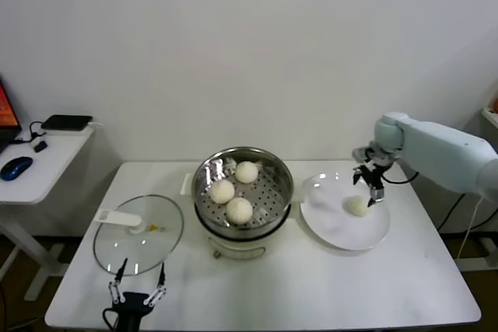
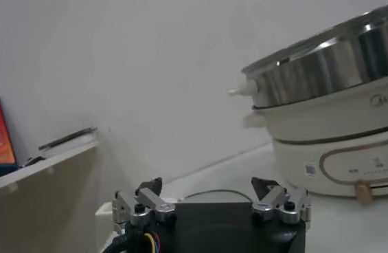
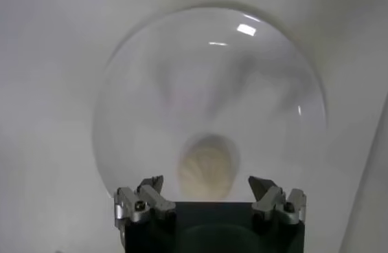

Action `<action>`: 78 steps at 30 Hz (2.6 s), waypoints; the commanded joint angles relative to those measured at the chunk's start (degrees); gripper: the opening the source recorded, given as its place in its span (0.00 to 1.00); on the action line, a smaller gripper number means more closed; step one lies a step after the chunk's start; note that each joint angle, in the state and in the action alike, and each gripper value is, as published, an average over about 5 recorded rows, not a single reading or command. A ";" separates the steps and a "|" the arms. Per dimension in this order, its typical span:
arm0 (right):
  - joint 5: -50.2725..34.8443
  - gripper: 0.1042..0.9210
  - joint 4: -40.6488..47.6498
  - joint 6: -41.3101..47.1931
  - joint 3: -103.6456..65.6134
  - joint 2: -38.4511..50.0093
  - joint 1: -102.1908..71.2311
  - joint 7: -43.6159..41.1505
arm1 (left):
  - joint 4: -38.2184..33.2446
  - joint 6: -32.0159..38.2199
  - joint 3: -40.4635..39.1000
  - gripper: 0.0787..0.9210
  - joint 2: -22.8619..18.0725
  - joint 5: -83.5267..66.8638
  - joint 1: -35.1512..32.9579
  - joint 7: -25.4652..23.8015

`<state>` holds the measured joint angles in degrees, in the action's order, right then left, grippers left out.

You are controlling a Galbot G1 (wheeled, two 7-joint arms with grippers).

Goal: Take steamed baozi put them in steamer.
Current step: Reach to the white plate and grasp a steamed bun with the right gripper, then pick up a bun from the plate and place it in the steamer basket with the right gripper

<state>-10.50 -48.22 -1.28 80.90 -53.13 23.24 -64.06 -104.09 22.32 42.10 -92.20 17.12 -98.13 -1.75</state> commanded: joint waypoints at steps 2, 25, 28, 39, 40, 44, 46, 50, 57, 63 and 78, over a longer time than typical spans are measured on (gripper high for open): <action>4.69 0.88 8.73 1.18 -7.85 -2.55 -8.38 1.81 | 0.62 -0.24 -0.07 0.88 -2.80 -0.09 0.30 -0.18; 7.51 0.81 12.69 0.66 -12.19 -4.25 -11.21 1.94 | 0.64 0.06 0.07 0.88 -2.80 0.53 0.20 0.10; 7.22 0.73 11.99 0.68 -12.03 -4.05 -10.82 1.73 | 0.48 0.08 0.01 0.88 -2.80 0.56 0.11 0.10; -3.32 0.64 1.11 4.03 -0.21 -0.28 1.79 0.80 | -0.23 0.01 -0.11 0.88 -2.80 0.51 -0.10 0.12; -5.83 0.64 -0.66 4.68 2.24 0.14 4.43 0.78 | -0.29 0.01 -0.15 0.88 -2.80 0.51 -0.12 0.11; -15.76 0.64 -7.86 6.76 11.18 1.06 15.60 0.13 | -0.44 0.06 -0.14 0.88 -2.80 0.50 -0.22 0.04; -19.20 0.64 -10.12 7.23 13.93 0.80 20.03 -0.24 | -0.46 0.12 -0.14 0.88 -2.80 0.53 -0.30 0.03; -25.66 0.64 -13.36 8.66 18.11 -0.87 27.50 -0.79 | -0.60 0.12 -0.11 0.88 -2.79 0.73 -0.53 0.01; -35.77 0.64 -18.49 11.96 21.03 -5.11 35.42 -0.52 | -1.39 0.11 -0.36 0.88 -2.79 0.89 -0.81 0.00; -38.38 0.64 -22.46 14.90 18.75 -9.35 36.10 1.43 | -1.92 -0.03 -0.45 0.88 -2.72 0.84 -0.64 -0.08; -32.68 0.64 -19.55 18.64 12.24 -15.67 22.15 6.60 | -2.46 -0.07 0.25 0.88 -2.80 0.54 -0.68 -0.16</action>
<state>-44.65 -67.83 14.86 95.45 -64.98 51.84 -60.14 -106.49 22.28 42.21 -92.20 17.78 -98.86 -1.90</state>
